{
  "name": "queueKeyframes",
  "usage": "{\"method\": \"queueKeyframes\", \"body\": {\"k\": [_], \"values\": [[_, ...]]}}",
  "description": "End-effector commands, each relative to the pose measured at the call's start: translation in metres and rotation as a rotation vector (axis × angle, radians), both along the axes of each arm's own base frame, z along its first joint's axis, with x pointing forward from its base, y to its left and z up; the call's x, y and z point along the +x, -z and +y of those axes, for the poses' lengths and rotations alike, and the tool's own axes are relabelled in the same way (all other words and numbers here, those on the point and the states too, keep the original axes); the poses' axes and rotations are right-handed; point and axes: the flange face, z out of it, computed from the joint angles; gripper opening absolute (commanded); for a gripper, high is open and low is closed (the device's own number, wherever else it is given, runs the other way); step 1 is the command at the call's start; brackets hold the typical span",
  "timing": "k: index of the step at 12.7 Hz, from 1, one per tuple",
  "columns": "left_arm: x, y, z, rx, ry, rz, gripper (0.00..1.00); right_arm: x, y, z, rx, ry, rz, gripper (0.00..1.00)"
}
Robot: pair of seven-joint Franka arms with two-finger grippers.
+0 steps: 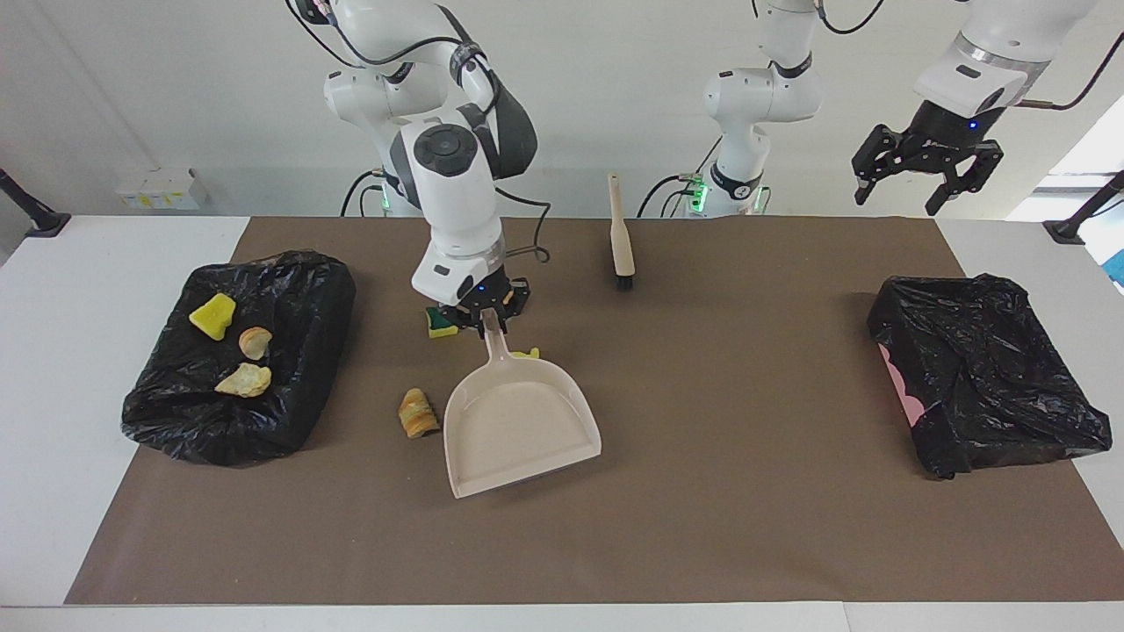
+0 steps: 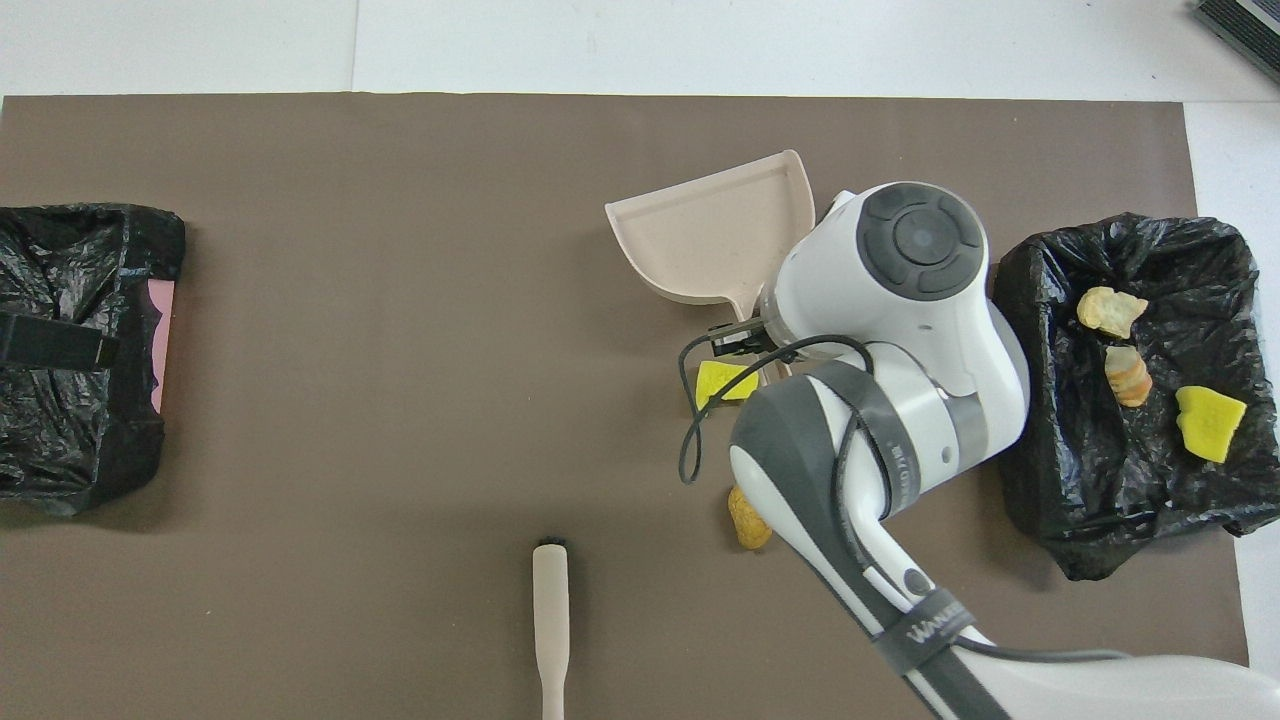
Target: Sweep and dump trash in bin
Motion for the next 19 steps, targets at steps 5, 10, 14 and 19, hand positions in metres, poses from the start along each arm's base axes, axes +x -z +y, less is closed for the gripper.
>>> {"method": "queueKeyframes", "body": {"k": [5, 10, 14, 19], "values": [[-0.003, -0.006, 0.002, -0.004, -0.001, 0.006, 1.0, 0.009, 0.052, 0.127, 0.076, 0.259, 0.016, 0.0], [-0.003, -0.006, 0.002, -0.004, 0.001, 0.006, 1.0, 0.008, 0.07, 0.154, 0.096, 0.251, -0.049, 1.0], [-0.003, -0.006, 0.002, -0.004, 0.001, 0.006, 1.0, 0.004, 0.05, 0.148, 0.119, 0.249, -0.033, 1.0], [-0.003, -0.006, 0.002, -0.004, -0.001, 0.006, 1.0, -0.045, 0.019, 0.147, 0.029, 0.236, 0.073, 1.0]]}}
